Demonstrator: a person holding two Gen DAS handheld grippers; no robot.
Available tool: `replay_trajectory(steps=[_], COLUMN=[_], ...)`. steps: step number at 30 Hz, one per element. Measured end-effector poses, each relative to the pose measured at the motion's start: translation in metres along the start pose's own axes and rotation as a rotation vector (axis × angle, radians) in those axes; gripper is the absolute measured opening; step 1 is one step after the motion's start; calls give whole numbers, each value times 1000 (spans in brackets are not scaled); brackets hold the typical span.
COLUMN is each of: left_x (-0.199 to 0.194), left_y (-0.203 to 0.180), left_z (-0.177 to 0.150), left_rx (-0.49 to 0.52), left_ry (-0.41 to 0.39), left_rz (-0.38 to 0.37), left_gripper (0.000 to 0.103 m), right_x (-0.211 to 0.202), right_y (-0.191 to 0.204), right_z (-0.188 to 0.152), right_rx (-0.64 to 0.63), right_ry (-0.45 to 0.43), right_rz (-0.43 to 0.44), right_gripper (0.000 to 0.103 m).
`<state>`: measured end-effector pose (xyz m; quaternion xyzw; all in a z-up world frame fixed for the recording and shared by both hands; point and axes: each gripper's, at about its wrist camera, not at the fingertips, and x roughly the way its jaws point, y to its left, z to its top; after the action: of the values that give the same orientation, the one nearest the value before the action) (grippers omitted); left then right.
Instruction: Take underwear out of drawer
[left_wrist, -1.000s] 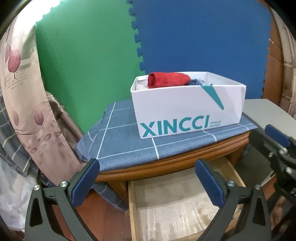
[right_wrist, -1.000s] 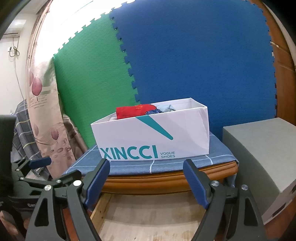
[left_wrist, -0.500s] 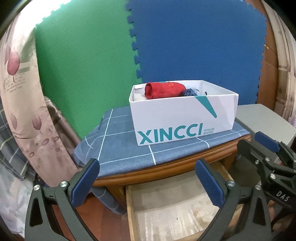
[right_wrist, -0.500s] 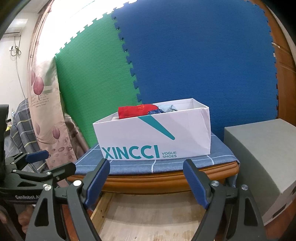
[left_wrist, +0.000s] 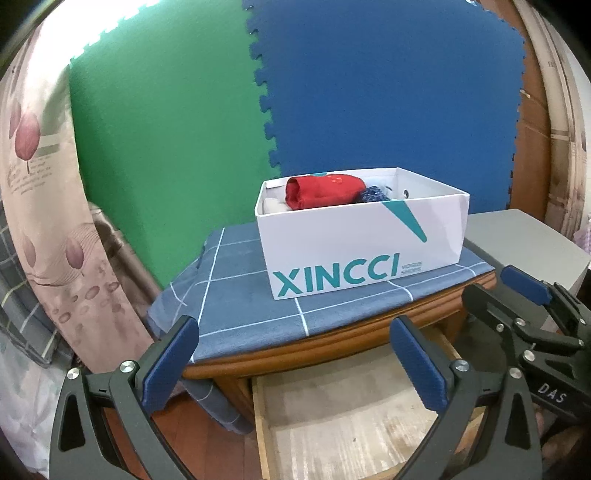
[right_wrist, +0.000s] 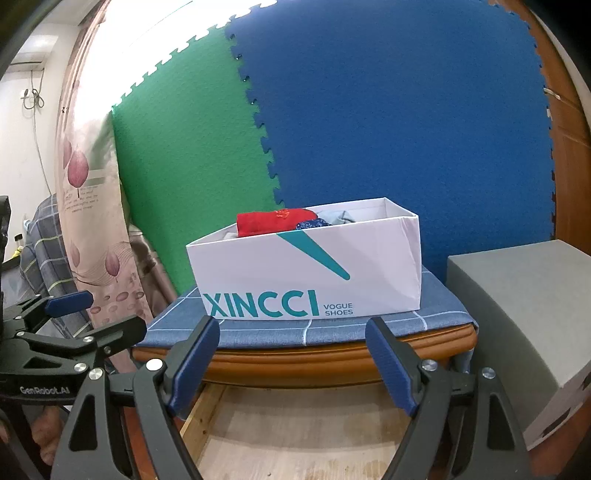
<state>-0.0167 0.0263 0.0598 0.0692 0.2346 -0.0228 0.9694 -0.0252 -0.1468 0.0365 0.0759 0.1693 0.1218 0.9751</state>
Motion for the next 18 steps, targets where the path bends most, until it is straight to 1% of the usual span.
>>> replay_trajectory(steps=[5,8,11,16,18], left_x=[1,2,2,2,5], left_y=[6,9,11,9,7], left_z=[1,2,1,0,-1], left_rx=[-34,-54,-65,-58,-48], left_ry=[12,12,9,0,17], left_rz=[-29,-7,-16,-13,0], left_gripper=[103,103,103,103,103], right_x=[0,1,2,2,2], right_y=[0,0,-1,-1,0], right_z=[0,0,-1,-2,-2], right_rx=[0,-1,0,-2,-4], right_ry=[0,3,5,10,10], right_rz=[0,1,2,3,3], right_gripper=[83,83,83,83,83])
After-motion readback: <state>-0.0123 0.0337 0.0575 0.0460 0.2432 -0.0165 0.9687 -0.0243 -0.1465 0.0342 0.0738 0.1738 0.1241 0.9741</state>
